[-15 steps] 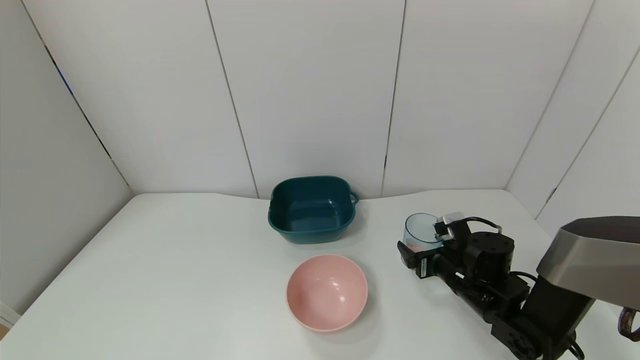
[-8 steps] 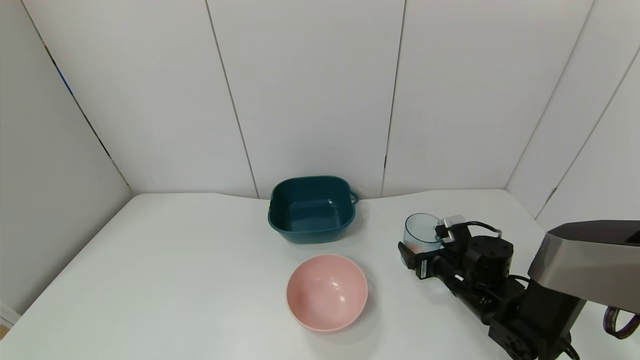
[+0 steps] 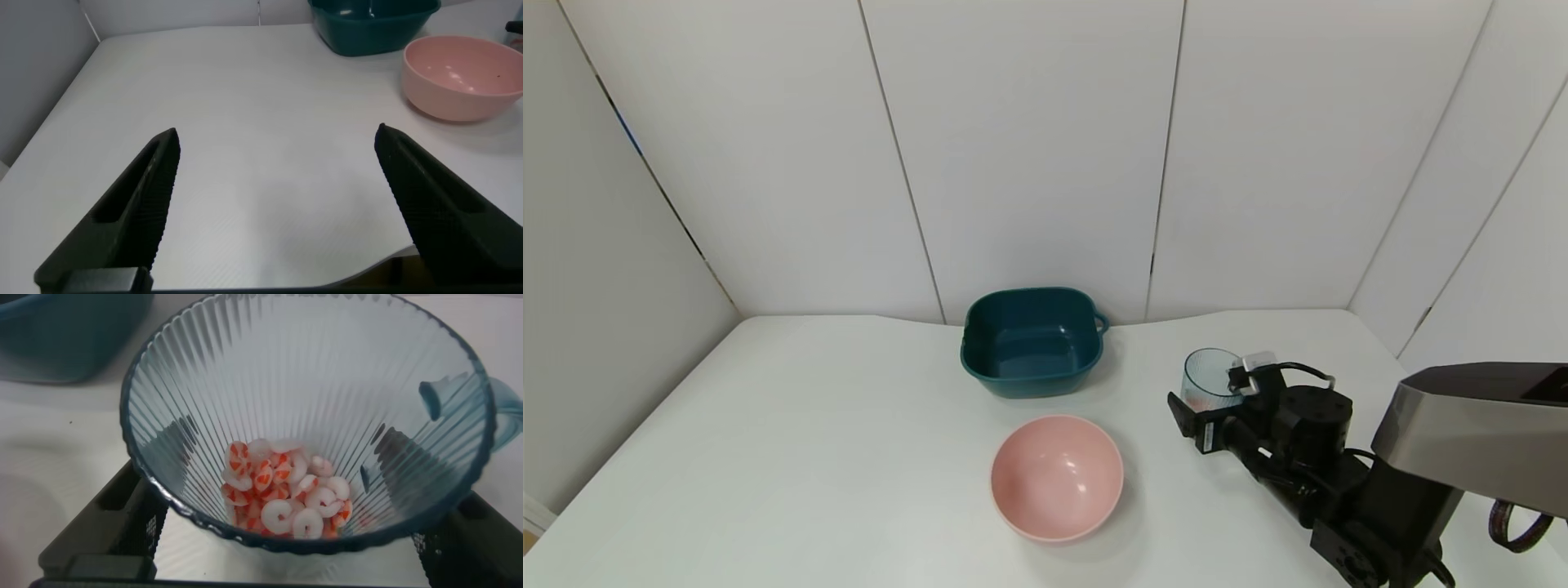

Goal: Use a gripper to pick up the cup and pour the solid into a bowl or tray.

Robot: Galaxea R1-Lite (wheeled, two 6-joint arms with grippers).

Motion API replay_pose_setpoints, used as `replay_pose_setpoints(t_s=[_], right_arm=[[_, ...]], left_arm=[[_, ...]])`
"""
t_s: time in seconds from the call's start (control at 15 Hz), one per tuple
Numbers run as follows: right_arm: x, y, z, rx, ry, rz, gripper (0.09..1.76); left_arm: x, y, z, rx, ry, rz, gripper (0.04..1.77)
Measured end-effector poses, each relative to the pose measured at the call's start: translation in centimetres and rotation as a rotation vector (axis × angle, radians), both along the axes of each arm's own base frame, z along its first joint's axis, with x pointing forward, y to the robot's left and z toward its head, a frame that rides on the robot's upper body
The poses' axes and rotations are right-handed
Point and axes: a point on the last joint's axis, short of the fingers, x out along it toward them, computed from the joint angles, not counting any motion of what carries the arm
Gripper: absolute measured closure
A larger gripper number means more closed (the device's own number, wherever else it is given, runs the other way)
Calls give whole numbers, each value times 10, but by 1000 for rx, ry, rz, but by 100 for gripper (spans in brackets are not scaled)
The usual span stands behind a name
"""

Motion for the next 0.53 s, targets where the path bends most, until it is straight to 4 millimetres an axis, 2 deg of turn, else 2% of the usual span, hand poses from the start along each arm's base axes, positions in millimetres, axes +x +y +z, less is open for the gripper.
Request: replay_pose_setpoints(t_s=[0.4, 0.47, 0.53], right_arm=[[2, -1, 0, 1, -4, -3, 14], [2, -1, 0, 1, -4, -3, 19], [2, 0, 0, 2, -4, -2, 37]], left_arm=[[0, 0, 0, 0, 0, 0, 9], [0, 0, 0, 0, 0, 0, 9], [0, 0, 0, 0, 0, 0, 9]])
